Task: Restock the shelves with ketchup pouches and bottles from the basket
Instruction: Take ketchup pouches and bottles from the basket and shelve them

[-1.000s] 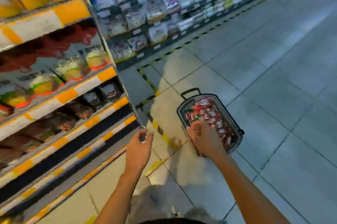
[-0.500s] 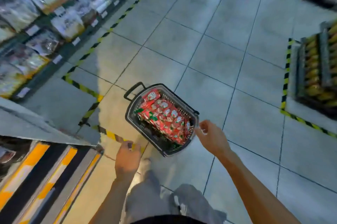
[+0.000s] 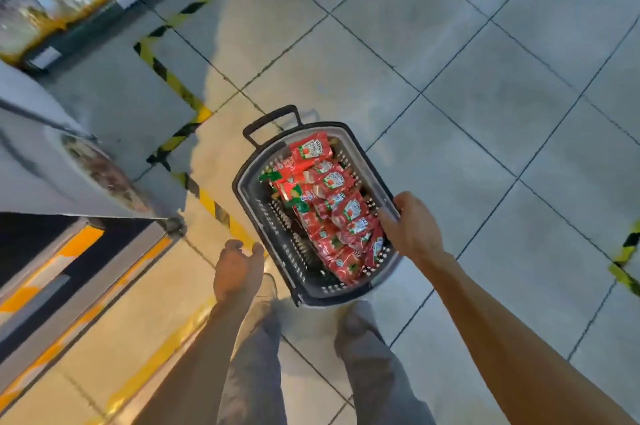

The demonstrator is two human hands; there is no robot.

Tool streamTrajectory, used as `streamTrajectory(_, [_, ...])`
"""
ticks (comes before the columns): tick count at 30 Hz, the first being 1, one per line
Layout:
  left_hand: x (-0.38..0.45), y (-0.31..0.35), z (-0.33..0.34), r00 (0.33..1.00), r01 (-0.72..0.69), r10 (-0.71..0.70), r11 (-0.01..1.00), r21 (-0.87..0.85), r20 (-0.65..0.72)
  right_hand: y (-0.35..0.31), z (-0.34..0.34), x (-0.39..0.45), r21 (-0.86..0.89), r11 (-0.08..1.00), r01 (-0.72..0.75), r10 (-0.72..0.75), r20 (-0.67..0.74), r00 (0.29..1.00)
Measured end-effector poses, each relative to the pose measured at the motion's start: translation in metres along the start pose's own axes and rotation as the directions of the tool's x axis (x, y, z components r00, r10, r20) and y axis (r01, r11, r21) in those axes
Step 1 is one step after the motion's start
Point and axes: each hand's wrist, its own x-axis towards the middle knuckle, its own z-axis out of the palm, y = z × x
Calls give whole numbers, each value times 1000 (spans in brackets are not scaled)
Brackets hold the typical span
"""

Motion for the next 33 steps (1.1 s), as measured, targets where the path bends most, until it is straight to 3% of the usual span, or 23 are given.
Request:
streamTrajectory(10, [96, -54, 148, 971, 232, -238, 961, -150, -23, 73, 106, 156, -37, 998, 45, -45, 15, 999])
streamTrajectory(15, [124, -70, 186, 982, 147, -167, 969, -198, -89, 97, 144, 193, 48, 998, 29, -33, 99, 995])
streamTrajectory(23, [136, -72, 206, 966, 37, -100, 967, -254, -240, 115, 173, 194, 55, 998, -30, 30, 5, 1000])
streamTrajectory(28, [149, -83, 192, 973, 3, -59, 970, -244, -221, 116, 188, 172, 85, 995, -61, 63, -21, 998])
streamTrajectory(33, [168, -95, 169, 978, -108, 80, 984, -145, -191, 114, 210, 135, 144, 978, -150, 158, -41, 987])
